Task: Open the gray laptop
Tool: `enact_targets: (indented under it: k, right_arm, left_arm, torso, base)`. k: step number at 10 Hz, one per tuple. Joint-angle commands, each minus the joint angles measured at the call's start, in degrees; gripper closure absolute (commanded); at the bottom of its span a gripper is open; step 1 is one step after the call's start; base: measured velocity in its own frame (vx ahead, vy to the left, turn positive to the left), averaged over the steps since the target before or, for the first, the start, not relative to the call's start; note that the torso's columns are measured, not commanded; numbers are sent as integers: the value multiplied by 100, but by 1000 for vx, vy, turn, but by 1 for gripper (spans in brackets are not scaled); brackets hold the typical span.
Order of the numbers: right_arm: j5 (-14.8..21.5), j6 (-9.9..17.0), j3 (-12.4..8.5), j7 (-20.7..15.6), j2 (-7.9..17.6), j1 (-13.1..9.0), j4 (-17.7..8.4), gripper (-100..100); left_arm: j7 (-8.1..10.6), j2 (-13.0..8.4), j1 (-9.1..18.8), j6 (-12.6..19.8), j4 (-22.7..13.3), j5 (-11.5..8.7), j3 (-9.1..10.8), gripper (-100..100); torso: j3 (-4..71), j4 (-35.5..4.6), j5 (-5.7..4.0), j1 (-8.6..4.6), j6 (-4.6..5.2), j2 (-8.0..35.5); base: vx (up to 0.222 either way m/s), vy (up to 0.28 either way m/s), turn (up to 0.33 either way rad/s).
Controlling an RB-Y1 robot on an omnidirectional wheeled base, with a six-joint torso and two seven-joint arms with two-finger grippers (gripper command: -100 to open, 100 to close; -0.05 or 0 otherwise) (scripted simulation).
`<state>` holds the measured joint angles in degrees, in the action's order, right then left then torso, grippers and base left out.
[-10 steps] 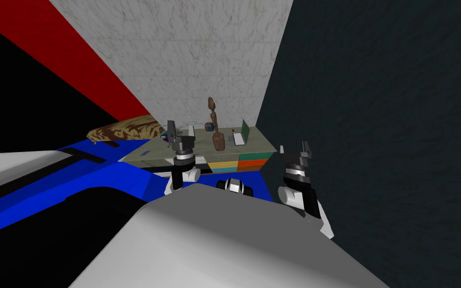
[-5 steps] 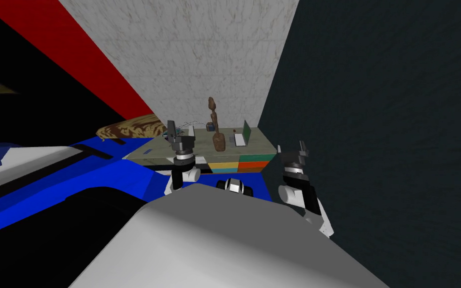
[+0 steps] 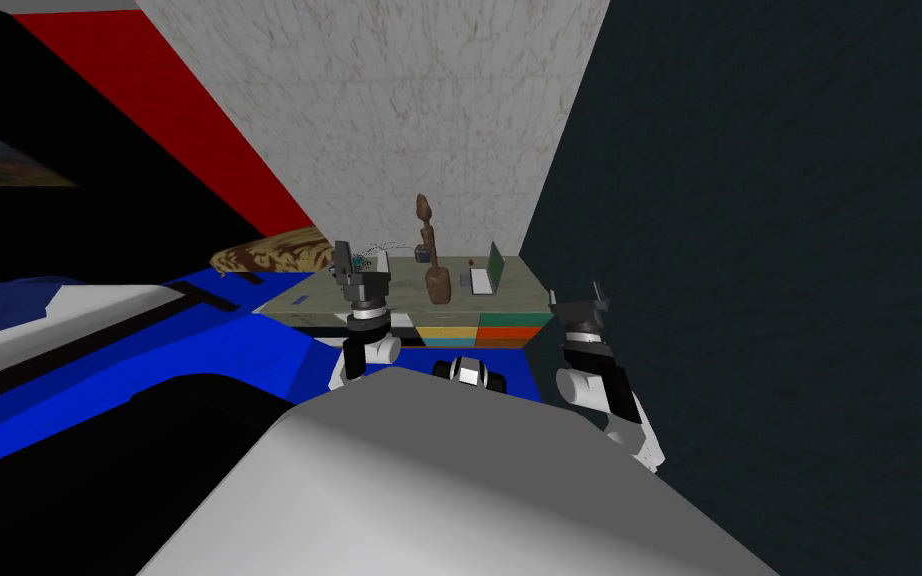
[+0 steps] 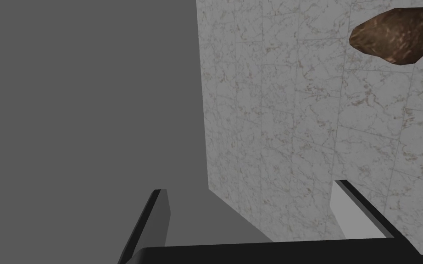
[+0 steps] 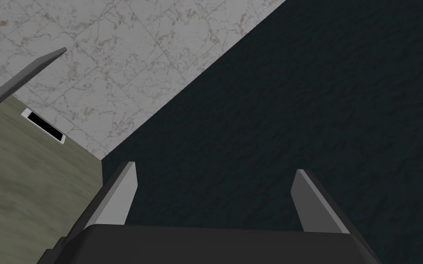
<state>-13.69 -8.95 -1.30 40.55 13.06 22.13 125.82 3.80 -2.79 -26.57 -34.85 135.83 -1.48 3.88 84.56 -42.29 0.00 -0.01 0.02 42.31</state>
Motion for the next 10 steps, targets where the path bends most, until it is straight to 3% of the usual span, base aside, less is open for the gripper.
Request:
enact_targets:
  k: [1, 4, 6, 9, 10]
  right_arm:
    - [-87, 186, 15, 449, 41, -56, -12, -100]
    - [-237, 519, 48, 946, 84, -165, -38, -100]
    - [-237, 519, 48, 1140, 84, -165, -38, -100]
    - [-392, 862, 82, 1674, 106, -280, -74, -100]
    - [-392, 862, 82, 1833, 106, -280, -74, -100]
  left_arm:
    - [0, 0, 0, 0, 0, 0, 0, 0]
    - [0, 0, 0, 0, 0, 0, 0, 0]
    - [0, 0, 0, 0, 0, 0, 0, 0]
    - [0, 0, 0, 0, 0, 0, 0, 0]
    - [0, 0, 0, 0, 0, 0, 0, 0]
  torso:
    - [1, 0, 1, 2, -3, -2]
    - [0, 0, 1, 2, 0, -1]
    - [1, 1, 0, 0, -1, -2]
    - [1, 0, 0, -1, 0, -2]
    - [3, 1, -1, -4, -3, -6]
  base:
    - [34, -33, 52]
    - [38, -38, 88]
    - [26, -28, 36]
    - [30, -35, 100]
    - [32, -39, 57]
